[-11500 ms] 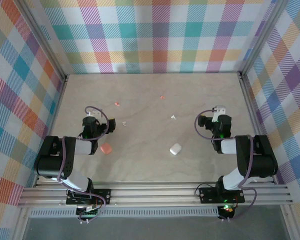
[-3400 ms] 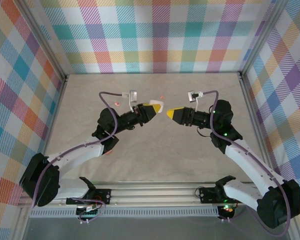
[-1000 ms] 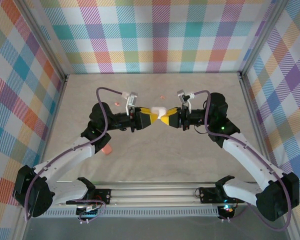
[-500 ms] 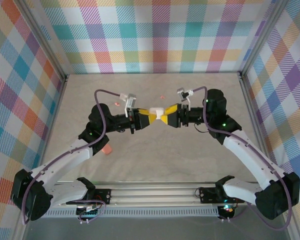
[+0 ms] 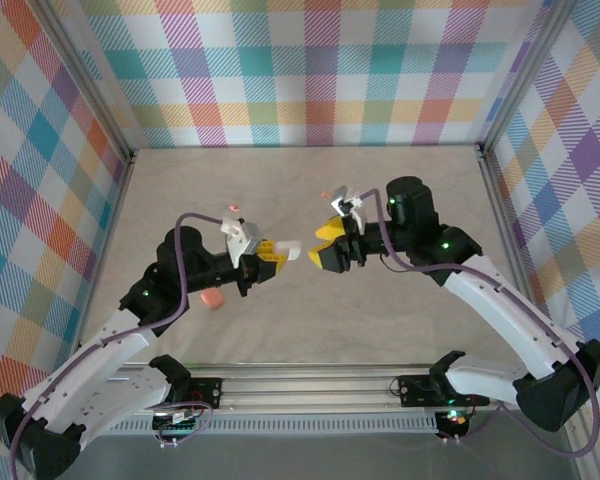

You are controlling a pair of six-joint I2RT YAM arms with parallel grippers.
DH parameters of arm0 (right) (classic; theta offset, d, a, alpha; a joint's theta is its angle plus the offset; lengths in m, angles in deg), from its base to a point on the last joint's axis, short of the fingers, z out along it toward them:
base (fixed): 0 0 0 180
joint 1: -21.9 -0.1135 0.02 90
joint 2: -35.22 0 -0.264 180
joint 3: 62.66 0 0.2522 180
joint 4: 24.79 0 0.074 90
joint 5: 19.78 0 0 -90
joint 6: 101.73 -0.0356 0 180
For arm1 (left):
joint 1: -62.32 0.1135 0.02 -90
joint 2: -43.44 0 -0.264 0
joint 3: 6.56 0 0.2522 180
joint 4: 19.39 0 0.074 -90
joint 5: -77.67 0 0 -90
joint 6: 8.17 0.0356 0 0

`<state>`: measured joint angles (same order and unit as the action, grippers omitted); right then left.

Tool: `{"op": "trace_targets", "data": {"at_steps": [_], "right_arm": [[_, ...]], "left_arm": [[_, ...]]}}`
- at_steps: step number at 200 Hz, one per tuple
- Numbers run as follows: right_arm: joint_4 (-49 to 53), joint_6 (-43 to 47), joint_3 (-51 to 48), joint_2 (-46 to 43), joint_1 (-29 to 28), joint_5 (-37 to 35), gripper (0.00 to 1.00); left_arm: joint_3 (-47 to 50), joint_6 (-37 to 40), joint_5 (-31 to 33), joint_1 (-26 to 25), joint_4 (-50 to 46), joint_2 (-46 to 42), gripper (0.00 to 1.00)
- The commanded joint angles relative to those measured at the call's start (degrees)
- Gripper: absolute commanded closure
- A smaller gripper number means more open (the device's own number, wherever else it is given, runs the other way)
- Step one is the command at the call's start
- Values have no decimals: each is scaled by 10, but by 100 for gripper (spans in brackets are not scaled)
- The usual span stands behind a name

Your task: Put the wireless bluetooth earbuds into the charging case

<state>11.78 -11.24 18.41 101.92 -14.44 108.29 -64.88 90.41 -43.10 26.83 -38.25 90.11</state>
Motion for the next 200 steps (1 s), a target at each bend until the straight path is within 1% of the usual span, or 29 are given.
{"op": "trace_targets", "data": {"at_steps": [1, 14, 36, 51, 74, 87, 133, 200], "right_arm": [[61, 96, 25, 25, -16, -54, 31], [63, 104, 35, 40, -31, -55, 30], [74, 111, 57, 68, -60, -58, 33], [82, 119, 68, 83, -76, -58, 33], [81, 125, 68, 93, -85, -50, 33], [79, 125, 68, 96, -85, -58, 33], [98, 118, 89, 114, -86, -135, 36], [99, 102, 106, 126, -86, -207, 41]], "left_arm": [[28, 45, -4, -5, -15, -24, 100], [39, 37, -10, -5, -8, -26, 100], [47, 29, -23, -5, -2, -24, 100], [57, 14, -27, -5, 24, -25, 100], [68, 4, -29, -5, 44, -28, 100], [68, 4, -30, -4, 45, -30, 100], [72, 2, -45, -5, 49, -35, 100], [79, -2, -55, -5, 49, -42, 100]]}}
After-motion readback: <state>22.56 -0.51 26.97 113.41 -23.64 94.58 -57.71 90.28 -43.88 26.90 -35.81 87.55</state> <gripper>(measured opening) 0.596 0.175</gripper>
